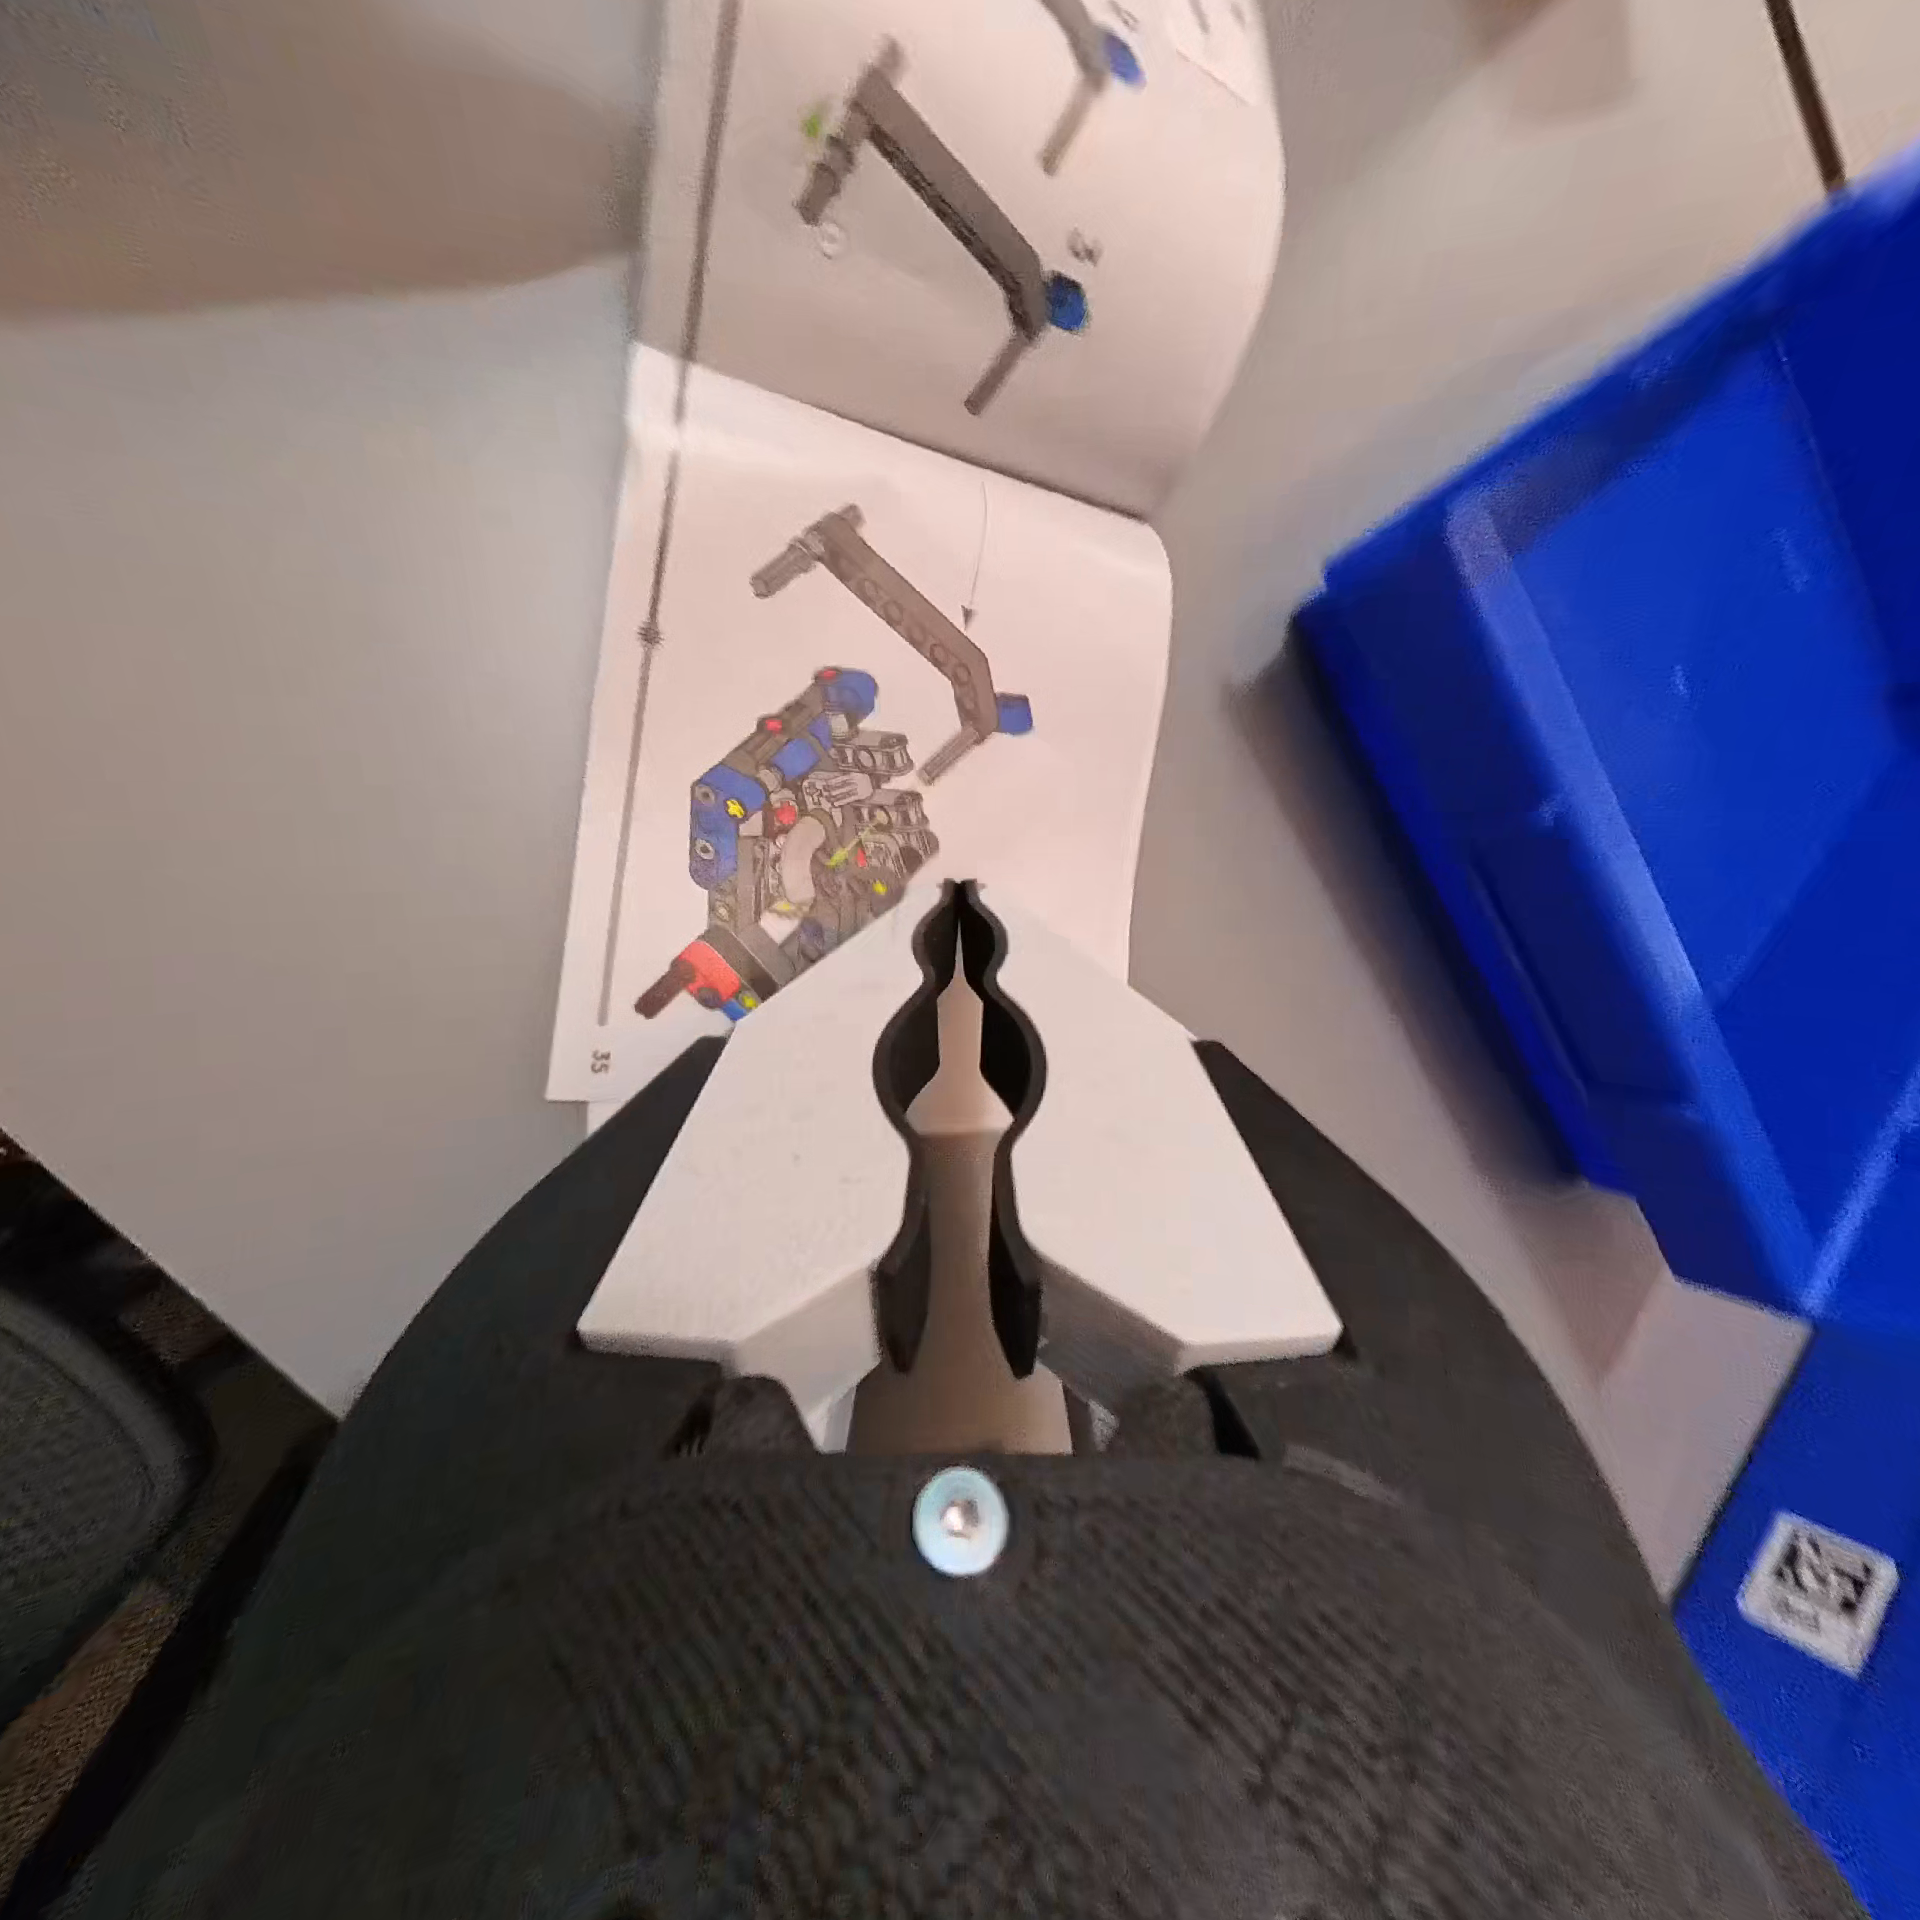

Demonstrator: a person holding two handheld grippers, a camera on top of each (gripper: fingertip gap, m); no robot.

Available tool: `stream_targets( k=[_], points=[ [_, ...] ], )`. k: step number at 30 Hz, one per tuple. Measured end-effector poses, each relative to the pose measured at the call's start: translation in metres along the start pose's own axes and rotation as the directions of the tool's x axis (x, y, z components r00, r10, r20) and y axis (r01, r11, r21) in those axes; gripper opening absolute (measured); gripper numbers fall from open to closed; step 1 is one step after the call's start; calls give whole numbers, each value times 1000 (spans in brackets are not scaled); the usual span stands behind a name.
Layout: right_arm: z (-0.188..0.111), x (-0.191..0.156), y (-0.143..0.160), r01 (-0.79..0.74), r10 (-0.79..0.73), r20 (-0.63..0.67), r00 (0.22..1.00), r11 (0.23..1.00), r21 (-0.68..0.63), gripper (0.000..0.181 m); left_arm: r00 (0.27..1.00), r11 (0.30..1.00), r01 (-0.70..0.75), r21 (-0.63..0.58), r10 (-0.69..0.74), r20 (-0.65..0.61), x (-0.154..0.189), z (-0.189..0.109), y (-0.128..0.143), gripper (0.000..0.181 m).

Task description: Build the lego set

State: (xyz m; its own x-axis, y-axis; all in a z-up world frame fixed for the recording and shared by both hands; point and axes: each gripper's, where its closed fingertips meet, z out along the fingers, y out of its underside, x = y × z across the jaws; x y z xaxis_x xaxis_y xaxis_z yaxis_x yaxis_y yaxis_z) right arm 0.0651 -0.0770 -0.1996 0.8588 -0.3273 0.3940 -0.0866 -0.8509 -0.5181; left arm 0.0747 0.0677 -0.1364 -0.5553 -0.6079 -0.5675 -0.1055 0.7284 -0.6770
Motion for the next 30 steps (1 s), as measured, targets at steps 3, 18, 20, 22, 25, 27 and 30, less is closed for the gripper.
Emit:
stream_targets(
  k=[3, 18, 20, 22, 25, 27, 30],
  points=[
    [-14, 0, -2, -61, 60, 26, 998, 997, 42, 0, 995, 999, 3, -41, -7, -95, 17, 22, 10, 9],
    [1, 1, 1, -172, 167, 62, 984, 983, 71, 0, 988, 985, -19, -173, -9, -157, 35, 39, 39, 0],
    [1, 1, 2, -179, 174, 68, 982, 980, 85, 0, 988, 984, -31, -177, 4, -152, 35, 39, 39, 0],
    [0, 1, 2, -191, 184, 77, 980, 977, 91, 0, 988, 983, -30, -179, 2, -154, 35, 38, 40, 0],
    [0, 1, 2, -197, 189, 84, 978, 975, 98, 0, 985, 982, 8, -190, -40, -168, 35, 35, 41, 0],
    [0, 1, 2, -198, 189, 88, 978, 975, 105, 0, 985, 982, 21, -185, -52, -166, 36, 35, 42, 0],
    [0, 0, 1, -209, 198, 97, 975, 971, 119, 0, 987, 985, 26, -172, -53, -155, 36, 35, 41, 0]
  ],
)
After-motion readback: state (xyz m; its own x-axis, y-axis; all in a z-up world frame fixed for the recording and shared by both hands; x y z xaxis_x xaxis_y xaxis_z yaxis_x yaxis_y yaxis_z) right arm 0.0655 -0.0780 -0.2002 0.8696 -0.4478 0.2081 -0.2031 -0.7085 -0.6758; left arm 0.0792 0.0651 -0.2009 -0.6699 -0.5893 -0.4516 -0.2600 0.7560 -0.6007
